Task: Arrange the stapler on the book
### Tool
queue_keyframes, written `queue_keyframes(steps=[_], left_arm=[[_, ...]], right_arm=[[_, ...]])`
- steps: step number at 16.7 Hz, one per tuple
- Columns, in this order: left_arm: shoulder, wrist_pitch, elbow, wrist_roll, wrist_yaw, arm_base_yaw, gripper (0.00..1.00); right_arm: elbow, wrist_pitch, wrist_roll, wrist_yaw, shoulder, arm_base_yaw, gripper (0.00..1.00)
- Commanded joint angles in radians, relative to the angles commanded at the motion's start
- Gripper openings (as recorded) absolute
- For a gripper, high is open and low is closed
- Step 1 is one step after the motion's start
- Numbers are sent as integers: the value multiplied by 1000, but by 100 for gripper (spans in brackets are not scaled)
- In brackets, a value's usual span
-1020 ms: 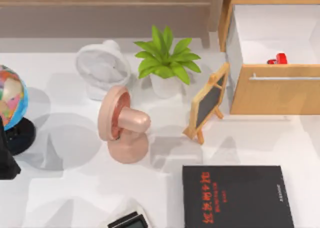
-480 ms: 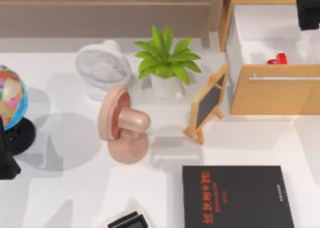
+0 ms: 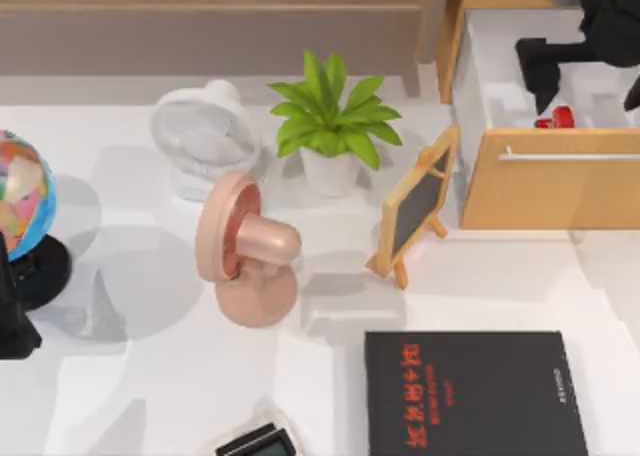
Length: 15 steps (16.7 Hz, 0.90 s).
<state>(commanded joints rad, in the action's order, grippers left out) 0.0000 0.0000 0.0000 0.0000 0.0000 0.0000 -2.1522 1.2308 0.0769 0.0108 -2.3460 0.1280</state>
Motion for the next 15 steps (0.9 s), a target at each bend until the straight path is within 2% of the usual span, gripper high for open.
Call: queue_keyframes(steps=[3,10,15], left_arm=[[0,0,0,0,0,0,100],[0,0,0,0,0,0,100],[0,0,0,0,0,0,100]], right_arm=[[-78,44,3,0,-77,3,100],[-80,46,4,0,-81,-3,100],[-71,154,33,3,39,31,100]])
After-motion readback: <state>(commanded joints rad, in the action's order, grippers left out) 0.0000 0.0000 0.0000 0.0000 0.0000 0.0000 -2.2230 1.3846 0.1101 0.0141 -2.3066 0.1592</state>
